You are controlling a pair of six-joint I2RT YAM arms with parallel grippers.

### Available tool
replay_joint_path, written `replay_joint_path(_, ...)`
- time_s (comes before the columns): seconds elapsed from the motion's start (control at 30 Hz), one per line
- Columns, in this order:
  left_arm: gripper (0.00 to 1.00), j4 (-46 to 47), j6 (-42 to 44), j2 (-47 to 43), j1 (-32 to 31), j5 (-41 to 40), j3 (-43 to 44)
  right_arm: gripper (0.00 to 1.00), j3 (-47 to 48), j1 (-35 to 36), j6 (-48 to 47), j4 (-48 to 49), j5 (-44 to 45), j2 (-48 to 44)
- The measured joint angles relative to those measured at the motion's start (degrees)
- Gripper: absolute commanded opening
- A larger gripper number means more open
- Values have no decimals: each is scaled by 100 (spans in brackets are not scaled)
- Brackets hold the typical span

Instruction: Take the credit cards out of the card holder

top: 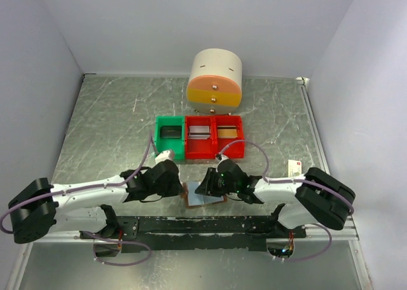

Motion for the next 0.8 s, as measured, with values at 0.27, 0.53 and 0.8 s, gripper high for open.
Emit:
replay_joint_path(0.27, 33, -820, -214, -673, 0, -352, -79, 23, 157, 20, 44, 192, -61, 468)
replay_joint_path(0.53, 43, -719, -66, -1152, 0, -199, -81, 22, 391, 79, -46, -39, 57, 590)
replay_joint_path(0.8, 35, 302, 136, 76, -7, 372, 494, 22, 98, 90, 105, 275, 210, 431)
